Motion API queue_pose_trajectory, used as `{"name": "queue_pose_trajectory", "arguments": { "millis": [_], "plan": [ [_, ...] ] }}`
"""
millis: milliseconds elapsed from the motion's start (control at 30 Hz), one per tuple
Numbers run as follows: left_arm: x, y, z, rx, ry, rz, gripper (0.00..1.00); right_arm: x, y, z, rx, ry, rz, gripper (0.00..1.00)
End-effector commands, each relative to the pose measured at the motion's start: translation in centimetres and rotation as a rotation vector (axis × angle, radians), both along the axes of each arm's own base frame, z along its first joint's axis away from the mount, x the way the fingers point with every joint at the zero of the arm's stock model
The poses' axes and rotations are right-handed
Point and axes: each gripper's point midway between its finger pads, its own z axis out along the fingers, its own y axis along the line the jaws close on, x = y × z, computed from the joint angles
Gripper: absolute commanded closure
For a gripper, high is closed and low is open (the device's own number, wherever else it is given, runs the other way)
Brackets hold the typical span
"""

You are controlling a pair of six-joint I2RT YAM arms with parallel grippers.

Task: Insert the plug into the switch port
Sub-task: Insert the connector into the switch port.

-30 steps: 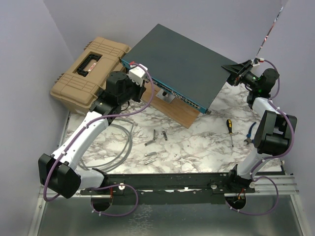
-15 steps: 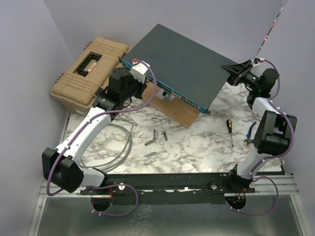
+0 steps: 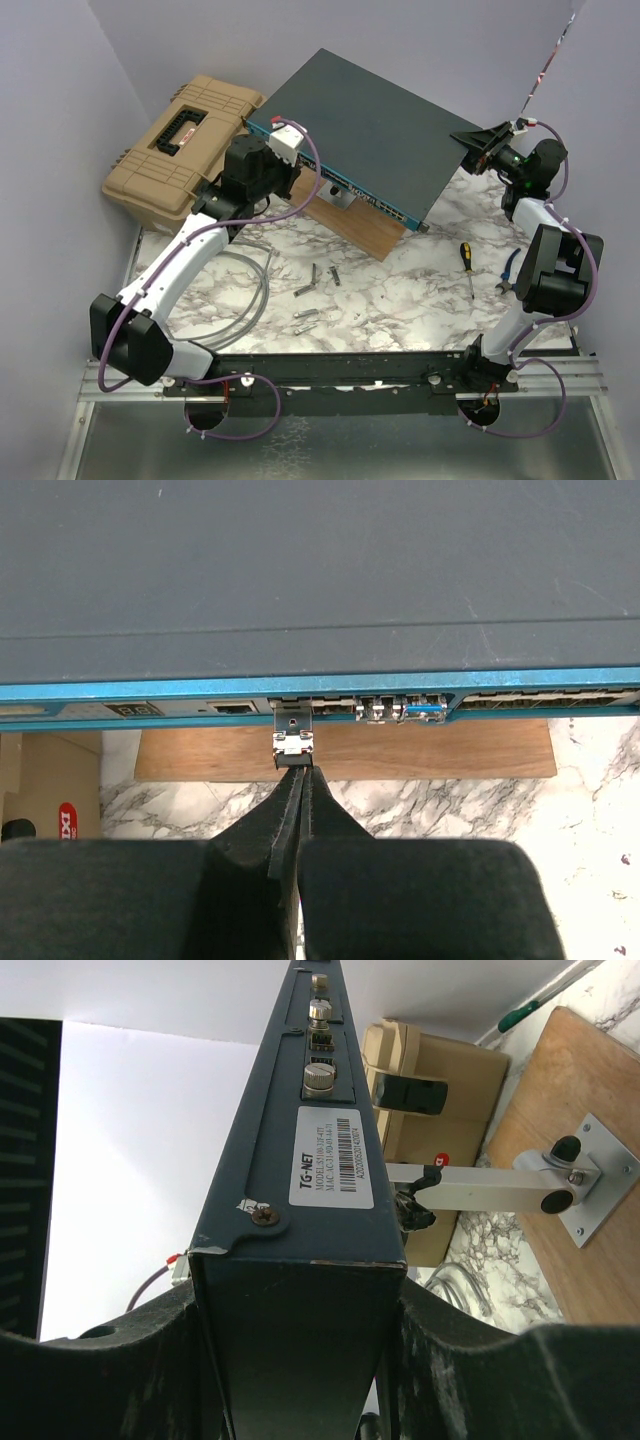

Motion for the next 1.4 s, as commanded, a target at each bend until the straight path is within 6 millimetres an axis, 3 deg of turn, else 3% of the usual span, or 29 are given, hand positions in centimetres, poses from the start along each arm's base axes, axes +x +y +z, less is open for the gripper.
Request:
{"name": "queue_pose_trajectory", "arguments": {
  "millis": [0, 1367],
  "plan": [
    [1.2, -0.3, 2.3, -0.019, -0.065, 0.001, 1.00, 0.2, 0.2, -0.2, -0.039, -0.045, 0.026, 0.88],
    [4.3, -2.9, 4.9, -0.074, -0.121, -0.047, 1.00, 0.1, 1.0, -0.5, -0.062, -0.031, 0.066, 0.91]
  ]
}}
